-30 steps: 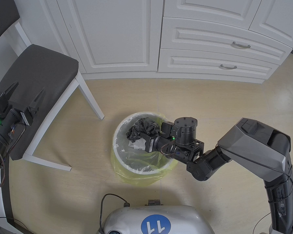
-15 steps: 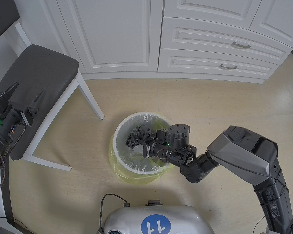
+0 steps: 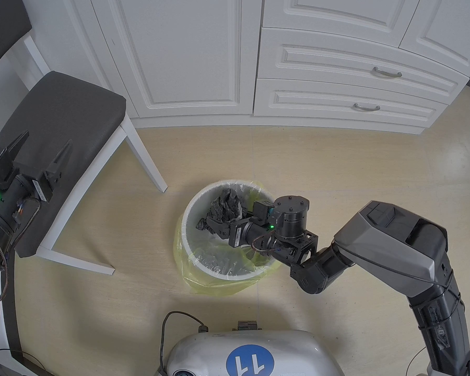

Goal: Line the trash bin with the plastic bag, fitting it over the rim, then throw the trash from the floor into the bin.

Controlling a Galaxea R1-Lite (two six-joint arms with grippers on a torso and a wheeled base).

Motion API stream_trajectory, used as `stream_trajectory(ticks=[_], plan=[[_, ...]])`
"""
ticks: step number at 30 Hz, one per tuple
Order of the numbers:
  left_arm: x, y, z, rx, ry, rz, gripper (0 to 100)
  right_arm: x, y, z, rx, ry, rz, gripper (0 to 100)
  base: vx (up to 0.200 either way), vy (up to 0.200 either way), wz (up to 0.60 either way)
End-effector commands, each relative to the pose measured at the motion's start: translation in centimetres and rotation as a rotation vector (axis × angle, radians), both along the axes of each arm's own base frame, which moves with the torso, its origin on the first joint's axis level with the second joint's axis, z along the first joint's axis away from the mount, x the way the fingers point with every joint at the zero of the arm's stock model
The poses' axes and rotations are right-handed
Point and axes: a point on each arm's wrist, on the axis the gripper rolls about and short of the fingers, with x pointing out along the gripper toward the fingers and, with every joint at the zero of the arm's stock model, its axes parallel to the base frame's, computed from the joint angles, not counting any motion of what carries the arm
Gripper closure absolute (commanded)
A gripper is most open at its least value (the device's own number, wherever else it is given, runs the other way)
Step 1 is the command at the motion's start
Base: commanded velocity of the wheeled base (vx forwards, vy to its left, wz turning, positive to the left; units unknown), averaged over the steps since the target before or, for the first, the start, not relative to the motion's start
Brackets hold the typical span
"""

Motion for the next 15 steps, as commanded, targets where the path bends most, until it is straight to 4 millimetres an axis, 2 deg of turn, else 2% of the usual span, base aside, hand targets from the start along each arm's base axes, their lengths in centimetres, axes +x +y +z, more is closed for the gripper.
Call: stream_trajectory(ticks=[1, 8, 15], plan=[[0.1, -0.1, -0.3, 0.001, 0.012, -0.006, 0, -1.0, -1.2, 1.8, 0.022, -0.028, -0.008, 0, 0.0, 0.0, 0.0], [0.1, -0.3, -0.6, 0.015, 0.026, -0.011, 0, -2.3, -3.2, 4.3, 0.069, -0.075, -0.022, 0, 0.0, 0.0, 0.0], [0.4, -0.4, -1.0, 0.017, 0.043, -0.014, 0, -2.3, -2.8, 4.7, 0.108, -0.073, -0.016, 0, 0.0, 0.0, 0.0]])
